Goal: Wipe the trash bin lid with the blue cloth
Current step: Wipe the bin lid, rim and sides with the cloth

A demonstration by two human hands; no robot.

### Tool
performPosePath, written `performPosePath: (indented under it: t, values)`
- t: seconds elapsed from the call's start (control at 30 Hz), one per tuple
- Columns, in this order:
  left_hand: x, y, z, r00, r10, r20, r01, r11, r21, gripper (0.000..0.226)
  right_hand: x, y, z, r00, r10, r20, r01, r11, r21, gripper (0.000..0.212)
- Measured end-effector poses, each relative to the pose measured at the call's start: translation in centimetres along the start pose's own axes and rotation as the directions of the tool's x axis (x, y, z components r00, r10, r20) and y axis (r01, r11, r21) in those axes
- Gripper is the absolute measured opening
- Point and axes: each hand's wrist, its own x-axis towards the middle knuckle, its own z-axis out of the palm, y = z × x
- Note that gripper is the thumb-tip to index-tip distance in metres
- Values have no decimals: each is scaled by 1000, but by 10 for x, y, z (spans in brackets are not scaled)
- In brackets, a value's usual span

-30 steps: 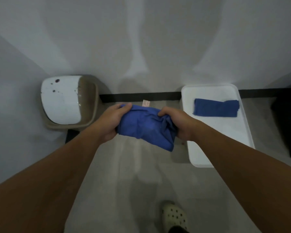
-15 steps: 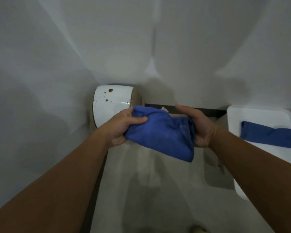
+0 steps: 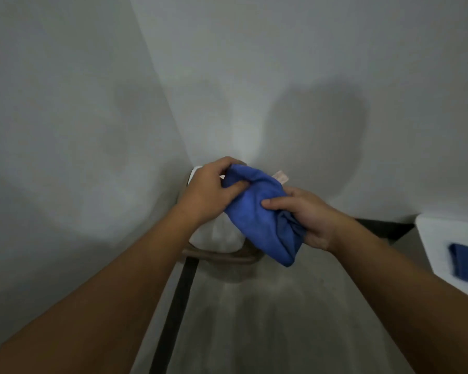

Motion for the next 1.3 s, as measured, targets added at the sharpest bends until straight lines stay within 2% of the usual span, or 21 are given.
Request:
performPosePath:
  t: [0.07, 0.1, 0.17, 0.23, 0.3, 0.4, 0.47, 0.5, 0.6, 0.73, 0.8, 0.97, 1.07, 1.2, 1.3]
  values:
    - [3, 3, -5, 987, 123, -107, -115, 990, 79, 24, 7, -12, 5, 988, -149, -52, 127, 947, -294, 17]
    - [4, 5, -9, 974, 171, -148, -158, 983, 94, 23, 10, -20, 9, 972, -231, -35, 191, 873, -449, 20]
    - [3, 7, -19, 949, 237, -207, -219, 970, 109, 22, 14, -35, 20, 925, -376, 57, 314, 670, -672, 34]
    - [3, 4, -31, 931, 251, -266, -230, 967, 110, 26, 18, -48, 30, 856, -501, 130, 397, 475, -785, 40]
    - [0, -6, -40, 937, 154, -314, -136, 988, 79, 36, 24, -55, 38, 766, -631, 121, 432, 367, -824, 35]
    - [-11, -31, -39, 950, -136, -281, 179, 974, 136, 55, 35, -57, 45, 627, -775, -78, 414, 417, -809, 34]
    - [-22, -42, -30, 963, -207, -173, 243, 945, 219, 53, 43, -50, 47, 581, -805, -118, 403, 411, -817, 38]
    - [-27, -46, -24, 971, -208, -118, 232, 942, 241, 51, 48, -44, 48, 596, -796, -105, 379, 395, -837, 39]
    - [-33, -54, -12, 969, -246, -38, 244, 906, 345, 53, 66, -16, 47, 705, -708, -46, 263, 321, -910, 41]
    - [-30, -60, -11, 960, -276, -51, 276, 892, 358, 51, 88, 15, 43, 806, -591, 35, 114, 97, -989, 56]
    - [-30, -61, -10, 961, -274, -37, 270, 897, 349, 49, 90, 23, 41, 841, -541, 28, 32, -3, -999, 59]
    - [-38, -60, 0, 959, -281, -44, 283, 925, 256, 46, 70, 34, 28, 883, -468, 46, 25, -49, -998, 57]
    - [-46, -54, 7, 963, -271, -11, 263, 925, 272, 48, 51, 40, 19, 887, -456, 64, 20, -101, -995, 55]
    - [-62, -42, 20, 979, -205, 12, 194, 944, 268, 49, 26, 44, 11, 888, -454, 79, 38, -100, -994, 57]
    - [-66, -33, 24, 978, -209, 5, 199, 937, 288, 48, 8, 51, 10, 901, -421, 105, 50, -139, -989, 59]
